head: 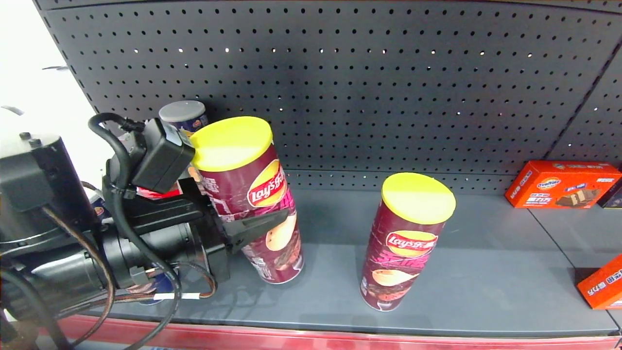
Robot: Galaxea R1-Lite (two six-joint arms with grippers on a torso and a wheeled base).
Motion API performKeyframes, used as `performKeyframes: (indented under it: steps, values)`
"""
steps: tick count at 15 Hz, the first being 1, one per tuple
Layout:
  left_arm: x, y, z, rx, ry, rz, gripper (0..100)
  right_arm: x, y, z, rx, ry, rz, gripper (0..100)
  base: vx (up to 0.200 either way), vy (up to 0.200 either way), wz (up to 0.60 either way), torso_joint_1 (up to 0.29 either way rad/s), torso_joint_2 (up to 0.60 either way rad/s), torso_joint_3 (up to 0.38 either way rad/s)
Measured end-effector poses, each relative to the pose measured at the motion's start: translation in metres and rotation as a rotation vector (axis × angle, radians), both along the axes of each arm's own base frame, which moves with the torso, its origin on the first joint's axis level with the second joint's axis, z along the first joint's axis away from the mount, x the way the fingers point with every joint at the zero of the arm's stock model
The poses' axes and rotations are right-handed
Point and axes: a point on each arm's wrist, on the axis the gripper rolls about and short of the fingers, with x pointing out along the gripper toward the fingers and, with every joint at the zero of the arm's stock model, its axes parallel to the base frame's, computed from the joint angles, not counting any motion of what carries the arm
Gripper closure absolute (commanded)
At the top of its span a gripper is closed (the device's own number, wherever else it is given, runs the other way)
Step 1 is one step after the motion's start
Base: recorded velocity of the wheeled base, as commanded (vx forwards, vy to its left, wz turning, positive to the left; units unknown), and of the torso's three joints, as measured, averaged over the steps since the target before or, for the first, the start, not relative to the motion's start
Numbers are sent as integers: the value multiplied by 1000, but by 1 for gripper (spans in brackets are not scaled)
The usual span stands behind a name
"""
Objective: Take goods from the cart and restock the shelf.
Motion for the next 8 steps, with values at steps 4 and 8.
performKeyframes:
  steps: [4,8]
  values:
    - [-3,-13,5,-6,86,-16,100,0,0,0,0,0,0,0,0,0,0,0,0,0]
    - [9,-17,15,-14,64,23,100,0,0,0,0,0,1,0,0,0,0,0,0,0]
